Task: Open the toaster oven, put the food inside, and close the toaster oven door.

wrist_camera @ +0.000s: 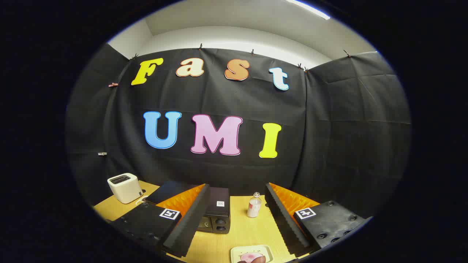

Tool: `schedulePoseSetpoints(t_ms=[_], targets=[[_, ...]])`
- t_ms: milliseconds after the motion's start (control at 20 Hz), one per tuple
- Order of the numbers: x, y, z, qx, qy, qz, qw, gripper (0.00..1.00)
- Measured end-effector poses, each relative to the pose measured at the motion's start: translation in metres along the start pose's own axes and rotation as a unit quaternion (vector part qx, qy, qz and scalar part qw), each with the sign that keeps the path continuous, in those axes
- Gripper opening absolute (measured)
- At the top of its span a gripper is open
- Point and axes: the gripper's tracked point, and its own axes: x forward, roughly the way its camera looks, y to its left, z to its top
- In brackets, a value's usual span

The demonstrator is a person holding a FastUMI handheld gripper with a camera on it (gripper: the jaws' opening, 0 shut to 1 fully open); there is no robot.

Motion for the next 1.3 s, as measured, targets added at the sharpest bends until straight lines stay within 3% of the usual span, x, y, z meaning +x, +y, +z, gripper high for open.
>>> schedulePoseSetpoints(t_ms=[800,1300], targets=[[-0.006,0.008,-0.001,-0.01,-0.005,0.009,1.0,0.98],[-0.004,0.032,-0.006,0.016,0.002,0.019,1.0,0.98]])
